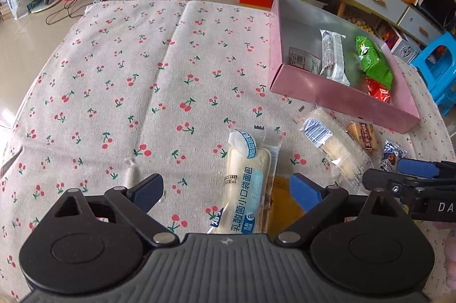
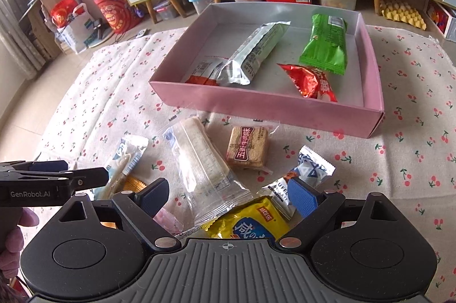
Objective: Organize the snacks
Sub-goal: 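Grasp the white milk-bread packet with the left tool while the right tool grasps the clear bread bag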
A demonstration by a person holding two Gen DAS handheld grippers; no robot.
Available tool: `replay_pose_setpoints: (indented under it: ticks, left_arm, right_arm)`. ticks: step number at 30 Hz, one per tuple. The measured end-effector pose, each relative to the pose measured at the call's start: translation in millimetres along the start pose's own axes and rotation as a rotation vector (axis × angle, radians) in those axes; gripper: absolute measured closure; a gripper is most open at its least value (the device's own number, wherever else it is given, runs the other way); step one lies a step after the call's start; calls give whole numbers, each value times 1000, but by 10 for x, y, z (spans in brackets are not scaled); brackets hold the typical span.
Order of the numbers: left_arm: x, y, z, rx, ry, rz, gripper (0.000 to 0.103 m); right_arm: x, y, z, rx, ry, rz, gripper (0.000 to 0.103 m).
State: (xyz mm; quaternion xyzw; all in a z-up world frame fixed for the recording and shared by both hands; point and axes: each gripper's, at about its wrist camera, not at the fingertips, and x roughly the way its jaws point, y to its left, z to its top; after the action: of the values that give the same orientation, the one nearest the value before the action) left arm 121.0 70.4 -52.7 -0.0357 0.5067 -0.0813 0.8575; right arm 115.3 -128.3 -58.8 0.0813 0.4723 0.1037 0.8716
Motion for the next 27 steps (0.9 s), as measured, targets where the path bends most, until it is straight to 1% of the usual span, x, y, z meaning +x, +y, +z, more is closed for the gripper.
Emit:
replay_pose_setpoints:
  ticks: [2,4,5,8,9,14,16,17,18,19,21,24,27]
  left_arm:
    - [23,13,-16,-18,20,-20,15]
    - [36,22,-33,-28,35,-29,21]
    - [46,25,-38,-31,42,-31,22]
    - [74,41,-43,-34,60,-20,32]
    - [88,45,-45,-34,66,-12,38]
    - [71,68,-43,-30,64,-15,41]
    - [58,74,-43,-27,62,-19,50]
    - [49,77,-40,-29,57,-15,54]
    - [44,82,-32,-35,53,-7,62]
    - [41,88,-21,-41,49,3,68]
    - [42,109,0,-55,40,17,69]
    - [40,159,21,-73,27,34,69]
    - [36,173,30,-61,17,52,68]
  right_arm:
    - [47,25,-10,-5,14,13,11]
    - [85,52,-21,-9,17,11,11]
    - [104,61,-23,-14,15,6,11]
    - [145,91,-26,-35,10,-1,11]
    - [157,102,-27,-40,7,0,11]
    - [214,136,-19,-37,6,-5,14]
    - [237,154,-17,-38,5,-12,18]
    - [245,164,-19,-39,7,-14,23]
    - [266,171,-13,-42,14,-9,30]
    - [268,185,-15,-47,17,-9,32]
    - [261,230,-16,-66,24,2,40]
    - [241,285,-25,-73,32,42,41]
    - [239,335,-35,-94,12,32,41]
